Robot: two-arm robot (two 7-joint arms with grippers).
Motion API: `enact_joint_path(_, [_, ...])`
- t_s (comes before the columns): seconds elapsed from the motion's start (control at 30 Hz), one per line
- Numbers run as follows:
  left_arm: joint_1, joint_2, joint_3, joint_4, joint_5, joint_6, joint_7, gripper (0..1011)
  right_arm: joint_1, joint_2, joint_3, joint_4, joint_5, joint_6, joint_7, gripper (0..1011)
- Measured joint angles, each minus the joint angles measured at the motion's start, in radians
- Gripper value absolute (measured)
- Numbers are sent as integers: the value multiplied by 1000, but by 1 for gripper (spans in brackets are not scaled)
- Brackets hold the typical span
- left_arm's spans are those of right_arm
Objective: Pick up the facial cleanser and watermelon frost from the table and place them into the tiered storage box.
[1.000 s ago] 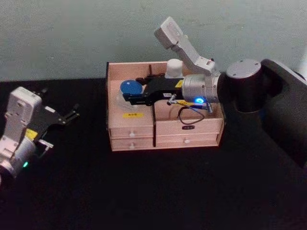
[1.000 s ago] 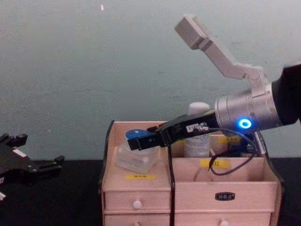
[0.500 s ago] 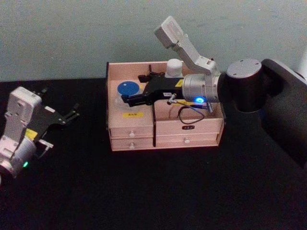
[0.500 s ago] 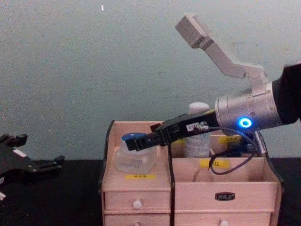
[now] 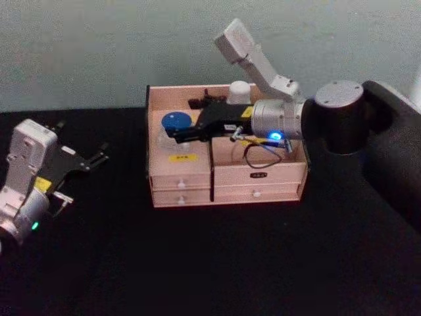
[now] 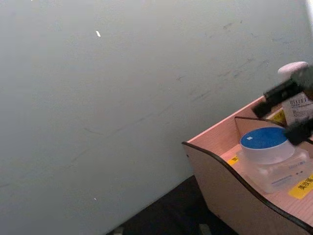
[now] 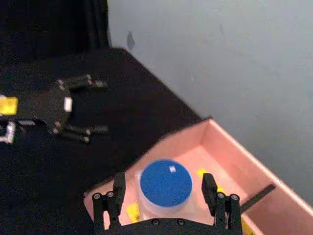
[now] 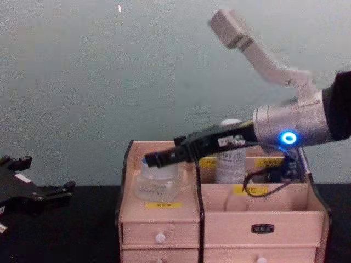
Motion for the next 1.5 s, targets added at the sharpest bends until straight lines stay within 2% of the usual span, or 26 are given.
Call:
enact_joint_path(0.23, [0,0,0,0,0,0,0,1001,-48,44,43,-132,25,-42,-12,1000])
enact_joint_path(0.4, [0,0,0,0,0,0,0,1001,-127,93,100,-263,52,-96,-69,1000])
enact_joint_path(0.43, [0,0,0,0,0,0,0,1001,-160,108,123,-305,56,-119,-98,1000])
enact_joint_path(0.5, [0,0,0,0,0,0,0,1001,-200,124,149,-347,59,-143,-132,1000])
enact_joint_path(0.53, [0,0,0,0,0,0,0,1001,-241,138,177,-383,63,-164,-167,1000])
enact_joint_path(0.57, [0,0,0,0,0,0,0,1001,-241,138,177,-383,63,-164,-167,1000])
enact_joint_path(0.6, [0,0,0,0,0,0,0,1001,-290,152,212,-420,68,-185,-208,1000])
enact_joint_path(0.63, [0,0,0,0,0,0,0,1001,-313,158,228,-436,70,-194,-229,1000])
enact_joint_path(0.67, [0,0,0,0,0,0,0,1001,-361,168,262,-466,71,-212,-268,1000])
enact_joint_path(0.73, [0,0,0,0,0,0,0,1001,-411,176,296,-494,73,-231,-310,1000])
enact_joint_path(0.77, [0,0,0,0,0,0,0,1001,-461,182,329,-517,72,-252,-354,1000])
enact_joint_path(1.03, [0,0,0,0,0,0,0,1001,-664,181,451,-586,36,-346,-526,1000])
enact_joint_path(1.17, [0,0,0,0,0,0,0,1001,-728,165,483,-583,11,-368,-586,1000])
enact_joint_path(1.33, [0,0,0,0,0,0,0,1001,-768,133,501,-549,-14,-365,-641,1000])
enact_joint_path(1.5, [0,0,0,0,0,0,0,1001,-775,106,507,-518,-28,-345,-664,1000])
